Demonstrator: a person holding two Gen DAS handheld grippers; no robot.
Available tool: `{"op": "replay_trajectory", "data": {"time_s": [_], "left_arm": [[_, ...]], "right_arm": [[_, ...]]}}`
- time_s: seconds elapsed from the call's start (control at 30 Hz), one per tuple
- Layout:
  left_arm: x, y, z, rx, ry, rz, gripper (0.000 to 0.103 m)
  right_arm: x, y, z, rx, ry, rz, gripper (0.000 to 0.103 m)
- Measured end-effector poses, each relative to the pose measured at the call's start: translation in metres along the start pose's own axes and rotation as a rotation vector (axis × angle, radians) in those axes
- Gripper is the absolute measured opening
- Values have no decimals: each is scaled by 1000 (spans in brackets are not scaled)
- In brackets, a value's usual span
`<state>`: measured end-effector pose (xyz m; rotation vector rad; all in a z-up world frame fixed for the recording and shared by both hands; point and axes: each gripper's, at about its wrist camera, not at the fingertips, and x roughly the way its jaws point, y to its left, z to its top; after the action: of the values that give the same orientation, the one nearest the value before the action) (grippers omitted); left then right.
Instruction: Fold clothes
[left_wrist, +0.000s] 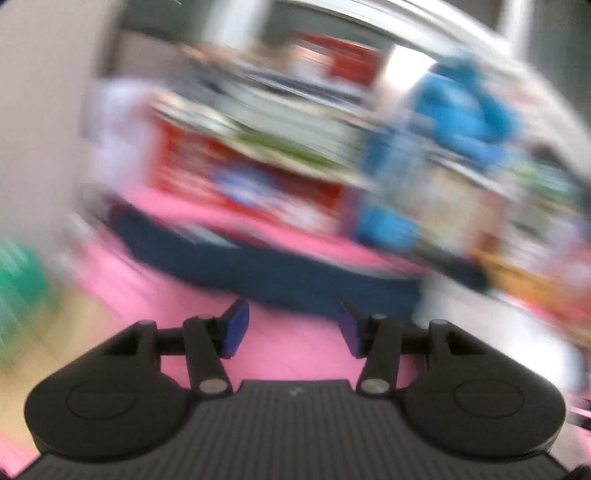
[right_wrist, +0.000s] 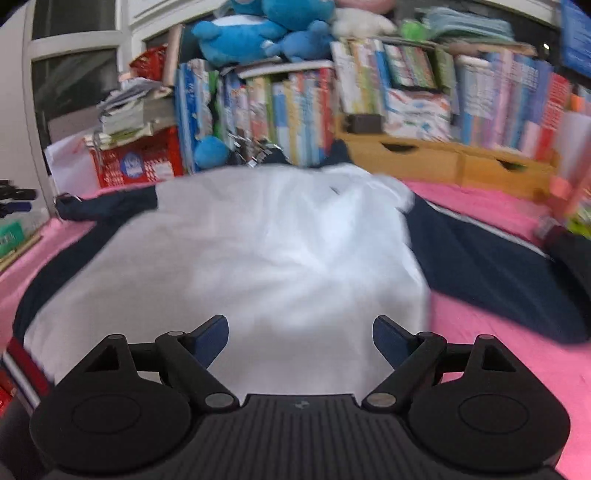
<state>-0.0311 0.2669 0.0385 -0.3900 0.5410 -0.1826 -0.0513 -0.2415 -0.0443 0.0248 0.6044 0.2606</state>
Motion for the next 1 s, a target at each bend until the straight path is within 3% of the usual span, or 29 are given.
{"op": "replay_trajectory", "data": {"time_s": [0.03, 0.07, 0.13, 0.2, 0.4, 0.53, 0.57, 0.6, 0.63, 0.67, 0.77, 0.9, 1.0], "left_arm": [[-2, -16, -17, -21, 26, -100, 64], [2, -29, -31, -18, 58, -136, 72], [10, -54, -59, -5, 124, -192, 72], [23, -70, -80, 16, 173, -137, 71], [38, -68, -103, -78, 205, -90, 68], [37, -82, -106, 21, 174, -50, 67], [37, -86, -107, 34, 176, -31, 53], [38, -89, -108, 45, 179, -12, 21], [38, -89, -107, 26, 189, -11, 10], [38, -89, -107, 3, 201, -12, 5], [19, -91, -97, -39, 194, -56, 3], [-37, -101, -85, -2, 191, -153, 3], [-49, -107, -99, 95, 263, -123, 5]], "right_arm": [[-8, -5, -8, 13, 8, -12, 86], [-13, -9, -16, 34, 12, -22, 86], [-23, -16, -30, 82, 10, -39, 86], [-29, -17, -39, 116, 6, -38, 84], [-41, -15, -60, 182, 1, -3, 80], [-26, -10, -59, 177, 2, 8, 75], [-22, -9, -58, 177, -5, 6, 64], [-18, -8, -55, 190, -9, 9, 54], [-16, -8, -53, 203, -7, 11, 32], [-19, -9, -51, 208, -8, 10, 10], [-28, -9, -44, 214, -14, 10, 7], [-75, -8, -44, 133, -50, 44, 7], [-100, -11, -53, 92, -28, 33, 7]]}}
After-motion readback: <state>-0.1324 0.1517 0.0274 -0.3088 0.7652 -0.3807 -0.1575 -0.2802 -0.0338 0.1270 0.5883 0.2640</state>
